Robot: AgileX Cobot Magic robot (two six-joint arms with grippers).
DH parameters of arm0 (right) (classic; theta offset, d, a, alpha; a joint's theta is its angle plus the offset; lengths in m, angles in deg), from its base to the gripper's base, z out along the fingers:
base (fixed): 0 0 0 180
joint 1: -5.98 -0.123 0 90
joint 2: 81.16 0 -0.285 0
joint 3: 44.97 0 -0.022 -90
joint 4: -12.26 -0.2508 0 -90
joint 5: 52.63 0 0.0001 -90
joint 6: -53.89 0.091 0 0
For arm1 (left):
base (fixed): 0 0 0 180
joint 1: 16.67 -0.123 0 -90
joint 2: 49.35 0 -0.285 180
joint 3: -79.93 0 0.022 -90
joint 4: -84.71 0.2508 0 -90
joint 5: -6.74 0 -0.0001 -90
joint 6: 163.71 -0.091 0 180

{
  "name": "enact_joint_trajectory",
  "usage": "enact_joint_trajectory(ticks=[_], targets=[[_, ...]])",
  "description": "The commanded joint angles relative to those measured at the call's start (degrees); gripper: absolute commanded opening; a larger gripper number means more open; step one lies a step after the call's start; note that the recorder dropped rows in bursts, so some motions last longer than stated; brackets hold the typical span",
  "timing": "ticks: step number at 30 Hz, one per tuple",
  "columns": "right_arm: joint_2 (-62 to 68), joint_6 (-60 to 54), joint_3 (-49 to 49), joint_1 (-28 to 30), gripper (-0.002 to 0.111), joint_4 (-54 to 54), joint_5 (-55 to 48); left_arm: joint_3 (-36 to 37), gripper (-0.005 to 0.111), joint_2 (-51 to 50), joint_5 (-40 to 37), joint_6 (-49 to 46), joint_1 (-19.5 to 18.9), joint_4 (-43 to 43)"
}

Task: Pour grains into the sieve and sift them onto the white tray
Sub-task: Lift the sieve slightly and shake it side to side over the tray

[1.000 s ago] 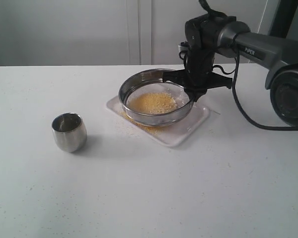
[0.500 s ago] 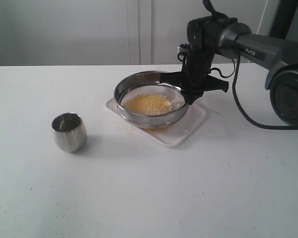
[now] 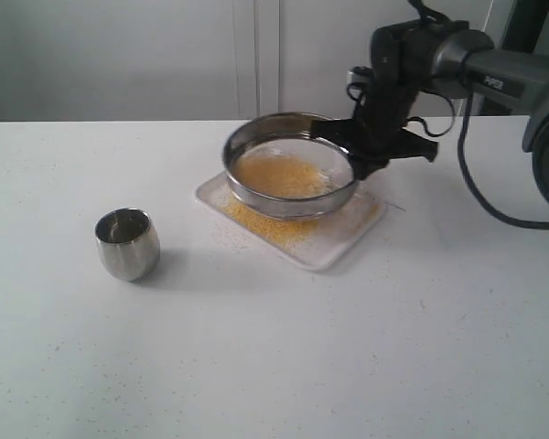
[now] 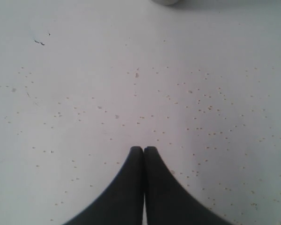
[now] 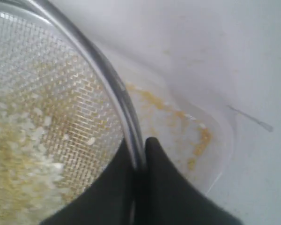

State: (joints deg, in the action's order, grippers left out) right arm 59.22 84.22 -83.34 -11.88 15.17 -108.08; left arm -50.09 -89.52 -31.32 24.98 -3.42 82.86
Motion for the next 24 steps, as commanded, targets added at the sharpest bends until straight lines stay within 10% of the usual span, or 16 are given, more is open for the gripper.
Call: enact_joint_trajectory(ticks=[1, 24], targets=[[-2.0, 1.4, 1.3, 4.5, 0.0, 0.6, -5.6, 0.4, 0.0, 0.3, -0.6, 0.2, 0.2, -0.2], [-3.9, 1.0, 4.5, 3.9, 0.0, -7.2, 1.6, 0.4, 0.0, 0.3, -0.6, 0.2, 0.2, -0.2]])
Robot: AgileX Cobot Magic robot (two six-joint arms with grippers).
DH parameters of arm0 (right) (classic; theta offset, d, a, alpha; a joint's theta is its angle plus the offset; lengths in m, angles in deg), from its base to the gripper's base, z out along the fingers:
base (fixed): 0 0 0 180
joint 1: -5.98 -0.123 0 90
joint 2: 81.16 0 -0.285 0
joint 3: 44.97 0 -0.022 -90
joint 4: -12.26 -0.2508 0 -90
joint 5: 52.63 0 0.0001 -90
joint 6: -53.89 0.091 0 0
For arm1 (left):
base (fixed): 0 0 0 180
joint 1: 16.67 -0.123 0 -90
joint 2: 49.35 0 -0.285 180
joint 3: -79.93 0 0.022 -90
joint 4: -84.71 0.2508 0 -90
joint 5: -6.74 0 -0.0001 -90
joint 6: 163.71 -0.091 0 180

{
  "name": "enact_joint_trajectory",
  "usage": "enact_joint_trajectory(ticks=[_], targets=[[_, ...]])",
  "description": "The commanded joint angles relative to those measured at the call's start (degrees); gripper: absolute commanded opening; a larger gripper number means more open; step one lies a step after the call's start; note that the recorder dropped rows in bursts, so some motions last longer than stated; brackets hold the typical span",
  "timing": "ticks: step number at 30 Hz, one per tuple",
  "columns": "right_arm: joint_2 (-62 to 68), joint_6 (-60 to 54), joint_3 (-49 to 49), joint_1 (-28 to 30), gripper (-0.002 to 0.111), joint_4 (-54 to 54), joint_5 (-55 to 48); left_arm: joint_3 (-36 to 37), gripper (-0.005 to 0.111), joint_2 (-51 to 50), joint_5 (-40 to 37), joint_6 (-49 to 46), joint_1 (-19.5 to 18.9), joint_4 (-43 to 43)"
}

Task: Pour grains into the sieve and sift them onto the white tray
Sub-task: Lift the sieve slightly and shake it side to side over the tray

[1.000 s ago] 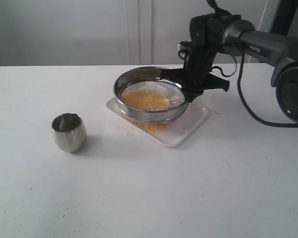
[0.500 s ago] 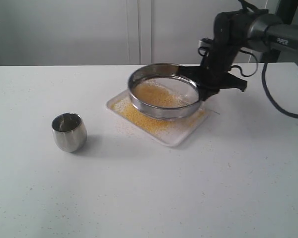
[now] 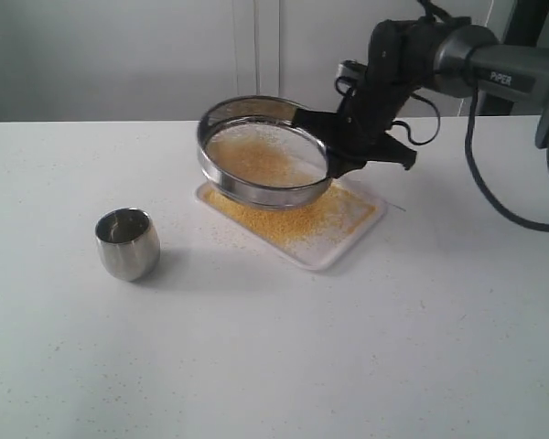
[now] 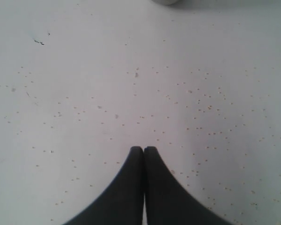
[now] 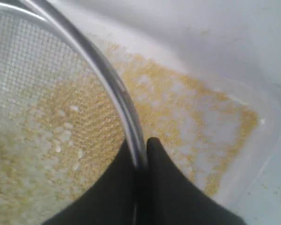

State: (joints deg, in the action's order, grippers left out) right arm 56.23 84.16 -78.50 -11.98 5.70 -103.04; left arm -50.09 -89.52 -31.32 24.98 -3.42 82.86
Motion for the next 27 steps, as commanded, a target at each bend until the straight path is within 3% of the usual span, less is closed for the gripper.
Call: enact_joint_trajectory(ticks=[1, 9, 13, 16, 20, 27], targets=[[-0.9, 1.2, -0.1, 4.9, 0.0, 2.3, -5.3, 0.4, 0.0, 0.3, -0.6, 0.2, 0.2, -0.2], [-2.6, -2.9, 1.5, 1.0, 0.0, -0.3, 1.5, 0.4, 0.0, 0.3, -0.6, 0.2, 0.2, -0.2], [-2.7, -0.1, 2.3, 5.4, 0.0, 6.6, -4.4, 0.4, 0.0, 0.3, -0.6, 0.2, 0.2, -0.2], [-2.7, -0.1, 3.7, 7.2, 0.0, 3.2, -5.6, 0.4, 0.0, 0.3, -0.6, 0.2, 0.2, -0.2], [-2.9, -6.6, 4.1, 3.6, 0.0, -7.1, 3.8, 0.4, 0.0, 0.3, -0.6, 0.2, 0.2, -0.2], [-2.8, -2.6, 4.2, 8.2, 0.0, 0.6, -3.1, 0.4, 0.0, 0.3, -0.6, 0.1, 0.2, -0.2]])
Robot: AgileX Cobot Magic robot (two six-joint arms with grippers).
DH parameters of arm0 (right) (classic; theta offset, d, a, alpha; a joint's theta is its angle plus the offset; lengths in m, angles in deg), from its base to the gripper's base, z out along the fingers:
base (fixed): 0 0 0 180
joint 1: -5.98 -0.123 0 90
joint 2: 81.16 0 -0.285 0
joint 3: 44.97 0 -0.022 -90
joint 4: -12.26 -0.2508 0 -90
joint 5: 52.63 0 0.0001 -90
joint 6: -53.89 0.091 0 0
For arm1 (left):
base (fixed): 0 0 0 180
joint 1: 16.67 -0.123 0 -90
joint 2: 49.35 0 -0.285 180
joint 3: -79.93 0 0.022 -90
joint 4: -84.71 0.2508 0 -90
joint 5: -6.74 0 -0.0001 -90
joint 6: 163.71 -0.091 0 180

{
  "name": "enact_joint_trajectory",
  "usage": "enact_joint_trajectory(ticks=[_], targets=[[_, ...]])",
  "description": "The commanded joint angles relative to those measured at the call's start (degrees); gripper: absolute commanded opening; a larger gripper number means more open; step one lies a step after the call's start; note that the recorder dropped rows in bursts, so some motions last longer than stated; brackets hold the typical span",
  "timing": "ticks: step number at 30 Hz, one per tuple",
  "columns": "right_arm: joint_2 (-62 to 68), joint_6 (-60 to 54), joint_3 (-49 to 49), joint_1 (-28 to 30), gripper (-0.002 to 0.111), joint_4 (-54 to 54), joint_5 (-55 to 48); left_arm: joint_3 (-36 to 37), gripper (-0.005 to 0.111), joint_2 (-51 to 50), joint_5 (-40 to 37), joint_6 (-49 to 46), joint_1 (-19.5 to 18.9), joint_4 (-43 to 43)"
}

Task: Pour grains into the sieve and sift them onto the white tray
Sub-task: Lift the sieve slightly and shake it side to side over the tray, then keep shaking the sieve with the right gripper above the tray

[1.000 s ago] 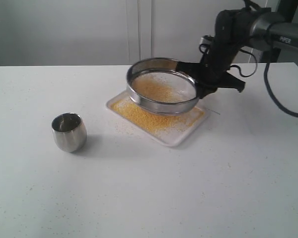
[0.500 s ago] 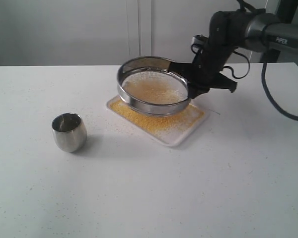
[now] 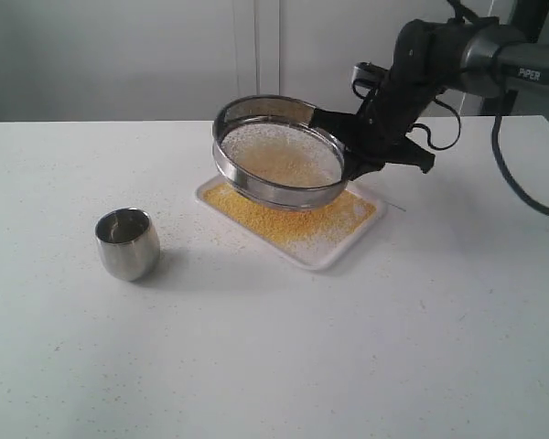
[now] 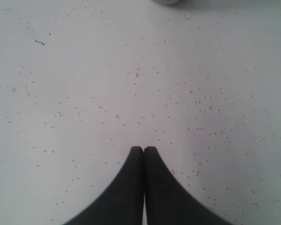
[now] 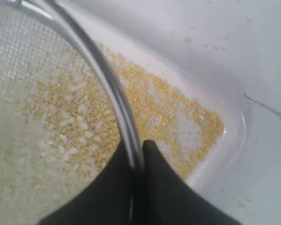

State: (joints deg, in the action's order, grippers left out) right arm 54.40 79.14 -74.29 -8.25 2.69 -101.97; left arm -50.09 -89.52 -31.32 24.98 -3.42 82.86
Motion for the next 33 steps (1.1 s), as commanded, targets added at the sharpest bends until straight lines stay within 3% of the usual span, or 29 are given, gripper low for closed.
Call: enact_joint_trajectory(ticks=[1, 4, 7, 11, 13, 17, 20, 24, 26, 30, 33], targets=[[-1.1, 2.4, 0.0, 4.6, 0.0, 2.2, -4.5, 0.4, 0.0, 0.3, -0.6, 0.1, 0.2, -0.2], [-1.9, -1.4, 0.0, 1.6, 0.0, -3.1, -0.2, 0.4, 0.0, 0.3, -0.6, 0.1, 0.2, -0.2], [-2.3, -2.5, 0.0, -1.1, 0.0, 0.0, 3.8, 0.4, 0.0, 0.3, -0.6, 0.1, 0.2, -0.2], [-2.3, 3.3, 0.1, 2.0, 0.0, 11.6, -4.2, 0.4, 0.0, 0.3, -0.6, 0.1, 0.2, -0.2], [-2.3, 5.0, 0.1, 3.7, 0.0, 10.4, -6.7, 0.4, 0.0, 0.3, -0.6, 0.1, 0.2, -0.2], [-3.1, 1.4, 0.1, 1.0, 0.0, 2.8, -0.6, 0.4, 0.0, 0.3, -0.6, 0.1, 0.2, -0.2], [-3.2, 0.7, -0.1, -0.6, 0.0, 6.0, 1.9, 0.4, 0.0, 0.3, -0.6, 0.1, 0.2, -0.2], [-2.5, 6.9, -0.1, 2.7, 0.0, 15.2, -6.7, 0.4, 0.0, 0.3, -0.6, 0.1, 0.2, -0.2], [-2.5, 7.8, 0.0, 3.5, 0.0, 12.9, -9.2, 0.4, 0.0, 0.3, -0.6, 0.1, 0.2, -0.2], [-3.3, 4.4, 0.0, -0.3, 0.0, 8.3, -1.7, 0.4, 0.0, 0.3, -0.6, 0.1, 0.2, -0.2], [-3.0, 6.6, 0.0, -1.7, 0.0, 11.8, 1.5, 0.4, 0.0, 0.3, -0.6, 0.1, 0.2, -0.2]])
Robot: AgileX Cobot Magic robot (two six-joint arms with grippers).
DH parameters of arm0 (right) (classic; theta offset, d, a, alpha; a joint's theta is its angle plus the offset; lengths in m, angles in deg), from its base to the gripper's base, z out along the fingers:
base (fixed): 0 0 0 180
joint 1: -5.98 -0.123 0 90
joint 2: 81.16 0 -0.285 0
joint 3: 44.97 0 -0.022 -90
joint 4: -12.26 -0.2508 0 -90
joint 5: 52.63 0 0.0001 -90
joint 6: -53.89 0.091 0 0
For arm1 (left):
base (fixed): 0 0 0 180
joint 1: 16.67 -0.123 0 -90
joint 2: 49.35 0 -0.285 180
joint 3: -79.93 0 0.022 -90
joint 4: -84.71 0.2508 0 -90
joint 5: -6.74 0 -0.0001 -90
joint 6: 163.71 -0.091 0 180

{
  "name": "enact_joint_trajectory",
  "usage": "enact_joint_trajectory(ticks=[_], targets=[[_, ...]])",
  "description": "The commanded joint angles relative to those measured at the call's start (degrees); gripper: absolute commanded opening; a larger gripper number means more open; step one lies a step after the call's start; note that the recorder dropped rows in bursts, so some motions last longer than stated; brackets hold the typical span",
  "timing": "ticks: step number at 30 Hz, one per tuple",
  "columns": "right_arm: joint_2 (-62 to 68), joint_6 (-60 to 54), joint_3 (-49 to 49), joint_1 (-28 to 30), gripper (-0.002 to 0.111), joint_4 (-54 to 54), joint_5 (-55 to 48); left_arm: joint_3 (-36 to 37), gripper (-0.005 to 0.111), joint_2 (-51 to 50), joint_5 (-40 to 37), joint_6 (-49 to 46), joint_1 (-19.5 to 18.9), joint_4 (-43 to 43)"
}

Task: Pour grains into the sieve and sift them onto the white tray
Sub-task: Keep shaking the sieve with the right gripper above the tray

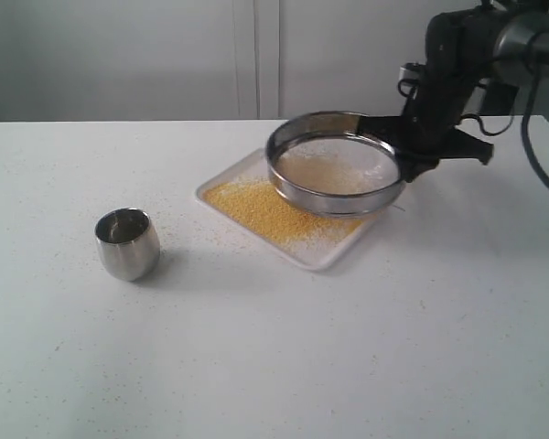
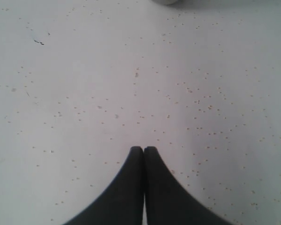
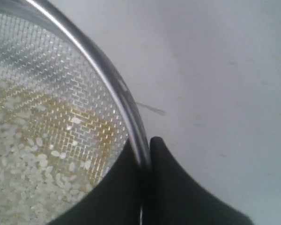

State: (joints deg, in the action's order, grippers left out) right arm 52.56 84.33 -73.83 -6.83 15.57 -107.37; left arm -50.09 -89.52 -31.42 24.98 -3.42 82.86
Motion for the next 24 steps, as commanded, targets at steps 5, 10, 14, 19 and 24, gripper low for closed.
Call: enact_joint_trajectory(ticks=[5, 10, 14, 19, 24], targets=[[0.1, 4.9, -0.4, 1.2, 0.0, 2.0, -2.7, 0.4, 0.0, 0.3, -0.5, 0.1, 0.2, -0.2], [-0.9, 2.7, -0.4, -2.7, 0.0, -4.5, 5.8, 0.4, 0.0, 0.3, -0.5, 0.1, 0.2, -0.2], [-0.5, 4.9, -0.4, -3.2, 0.0, 1.3, 6.3, 0.4, 0.0, 0.3, -0.5, 0.1, 0.2, -0.2], [-0.1, 8.9, -0.4, -0.2, 0.0, 1.2, -0.1, 0.4, 0.0, 0.3, -0.5, 0.1, 0.2, -0.2], [-0.2, 6.9, -0.4, -5.9, 0.0, 1.8, 6.2, 0.4, 0.0, 0.3, -0.5, 0.1, 0.2, -0.2]])
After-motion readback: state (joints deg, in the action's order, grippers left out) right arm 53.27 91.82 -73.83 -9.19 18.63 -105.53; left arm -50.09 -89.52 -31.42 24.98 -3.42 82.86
